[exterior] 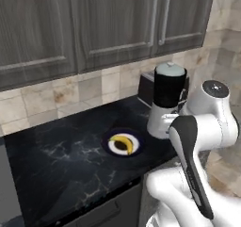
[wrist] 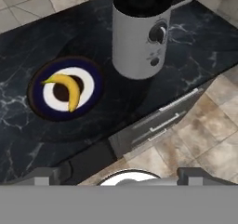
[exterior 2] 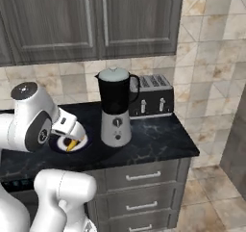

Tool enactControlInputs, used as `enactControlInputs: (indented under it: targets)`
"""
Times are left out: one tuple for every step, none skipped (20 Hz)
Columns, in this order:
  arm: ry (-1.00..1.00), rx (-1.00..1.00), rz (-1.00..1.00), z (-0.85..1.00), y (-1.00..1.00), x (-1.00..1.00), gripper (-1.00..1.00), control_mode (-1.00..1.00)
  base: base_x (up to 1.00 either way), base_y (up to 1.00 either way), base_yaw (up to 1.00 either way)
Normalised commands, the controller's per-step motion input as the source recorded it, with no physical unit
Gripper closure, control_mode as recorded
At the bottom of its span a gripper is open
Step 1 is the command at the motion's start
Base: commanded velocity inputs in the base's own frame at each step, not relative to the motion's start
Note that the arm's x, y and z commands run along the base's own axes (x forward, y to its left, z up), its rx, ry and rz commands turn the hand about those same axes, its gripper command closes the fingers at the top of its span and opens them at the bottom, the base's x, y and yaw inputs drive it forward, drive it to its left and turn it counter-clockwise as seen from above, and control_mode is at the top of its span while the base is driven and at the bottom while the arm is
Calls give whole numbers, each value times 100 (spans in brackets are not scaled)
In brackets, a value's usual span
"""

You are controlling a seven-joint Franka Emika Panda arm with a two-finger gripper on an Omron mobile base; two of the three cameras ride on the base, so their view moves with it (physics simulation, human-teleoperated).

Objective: Pick the tangerine and banana from the fridge and place them on the plate next to the blender to make a fruit smoothie.

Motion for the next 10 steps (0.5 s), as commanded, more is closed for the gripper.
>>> enactControlInputs:
  targets:
    - [0,0,0,0,0,0,-100,100,-29,-37,-66]
    - [0,0,0,0,0,0,-100,100,-23,-27,-71]
    - [0,0,0,0,0,0,-100,100,-19,-21,-73]
    - [0,0,0,0,0,0,-100,100,-17,-16,-76]
    - [0,0,0,0,0,0,-100,100,-16,-13,-78]
    - [0,0,0,0,0,0,-100,100,-16,-13,-79]
    - [0,0,0,0,0,0,-100,100,-16,-11,-79]
    - [0,0,0,0,0,0,-100,100,-16,-9,-81]
    - [0,0,0,0,0,0,-100,100,-14,-6,-82]
    - [0,0,0,0,0,0,-100,100,-14,-3,-84]
